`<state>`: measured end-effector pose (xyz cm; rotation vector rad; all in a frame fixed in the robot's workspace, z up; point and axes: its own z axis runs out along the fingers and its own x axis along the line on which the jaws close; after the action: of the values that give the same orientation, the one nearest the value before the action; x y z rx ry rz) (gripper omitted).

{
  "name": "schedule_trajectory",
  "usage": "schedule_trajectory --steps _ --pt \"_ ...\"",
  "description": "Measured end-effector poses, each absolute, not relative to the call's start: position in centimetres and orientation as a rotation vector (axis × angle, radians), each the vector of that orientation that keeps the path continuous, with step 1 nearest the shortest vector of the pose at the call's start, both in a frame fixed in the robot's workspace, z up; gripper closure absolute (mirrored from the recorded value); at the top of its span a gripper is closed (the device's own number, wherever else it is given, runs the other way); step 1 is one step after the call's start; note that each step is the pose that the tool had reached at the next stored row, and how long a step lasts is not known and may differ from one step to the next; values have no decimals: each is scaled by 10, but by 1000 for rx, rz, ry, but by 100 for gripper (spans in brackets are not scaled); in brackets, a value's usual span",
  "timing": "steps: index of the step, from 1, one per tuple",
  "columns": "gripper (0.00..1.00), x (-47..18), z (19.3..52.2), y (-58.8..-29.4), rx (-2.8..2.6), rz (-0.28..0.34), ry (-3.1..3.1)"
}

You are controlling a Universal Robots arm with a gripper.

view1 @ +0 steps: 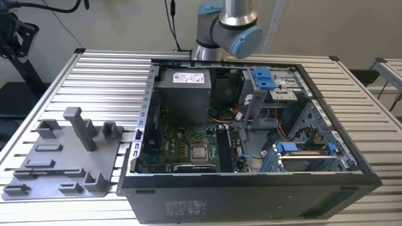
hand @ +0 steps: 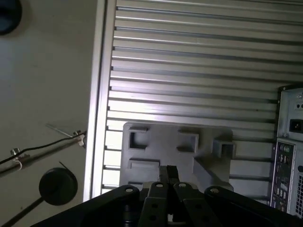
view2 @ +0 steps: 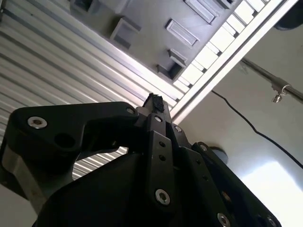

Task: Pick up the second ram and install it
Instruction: 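Reach for the second ram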

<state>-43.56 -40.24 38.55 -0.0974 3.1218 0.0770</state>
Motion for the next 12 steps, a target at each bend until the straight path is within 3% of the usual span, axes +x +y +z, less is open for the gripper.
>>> schedule_trajectory --steps 12 --pt "89 -435 384 -433 -97 77 3125"
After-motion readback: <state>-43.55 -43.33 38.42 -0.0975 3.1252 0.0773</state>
